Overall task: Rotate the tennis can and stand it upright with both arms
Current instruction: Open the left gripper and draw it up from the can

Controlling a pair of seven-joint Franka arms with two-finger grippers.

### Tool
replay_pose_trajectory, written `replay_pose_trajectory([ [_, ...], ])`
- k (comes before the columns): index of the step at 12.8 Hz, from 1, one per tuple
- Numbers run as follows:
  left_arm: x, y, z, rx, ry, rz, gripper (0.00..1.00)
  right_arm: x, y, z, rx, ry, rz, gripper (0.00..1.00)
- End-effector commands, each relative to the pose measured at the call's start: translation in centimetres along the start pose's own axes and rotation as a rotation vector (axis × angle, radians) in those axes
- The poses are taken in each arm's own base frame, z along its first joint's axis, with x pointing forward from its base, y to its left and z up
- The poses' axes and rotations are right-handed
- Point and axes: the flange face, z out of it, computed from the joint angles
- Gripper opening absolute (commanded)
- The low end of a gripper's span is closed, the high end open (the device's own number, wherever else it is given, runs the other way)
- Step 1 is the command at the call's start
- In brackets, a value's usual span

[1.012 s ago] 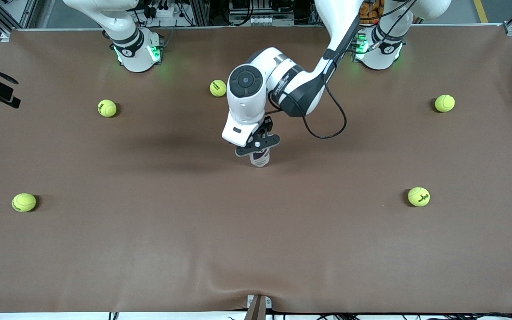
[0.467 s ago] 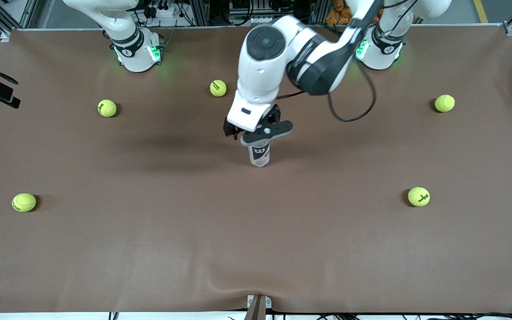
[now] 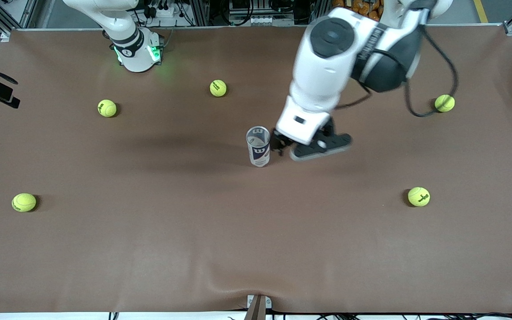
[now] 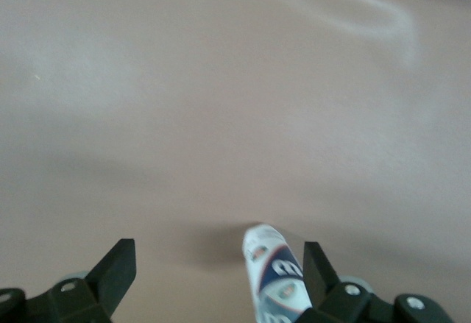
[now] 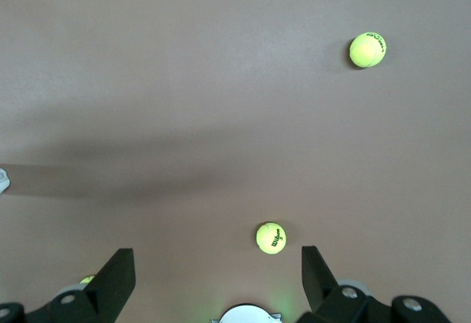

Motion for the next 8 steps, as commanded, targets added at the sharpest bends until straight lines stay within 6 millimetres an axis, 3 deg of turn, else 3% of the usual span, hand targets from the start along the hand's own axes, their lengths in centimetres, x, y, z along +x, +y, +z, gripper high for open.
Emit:
replay_pose_trajectory([
  [1, 0.8, -1.5, -0.1, 0.027, -0.006, 0.001, 1.0, 0.0, 0.1, -0.3, -0.01, 0.008, 0.017, 1.0],
  [6, 7.3, -8.6, -1.0, -0.041, -0.059, -0.009, 1.0, 0.0, 0.0, -0.3, -0.01, 0.008, 0.016, 1.0],
  [8, 8.7, -11.6, -3.3, -0.075, -0.07, -0.035, 1.0, 0.0, 0.0, -0.3, -0.008, 0.008, 0.015, 1.0],
])
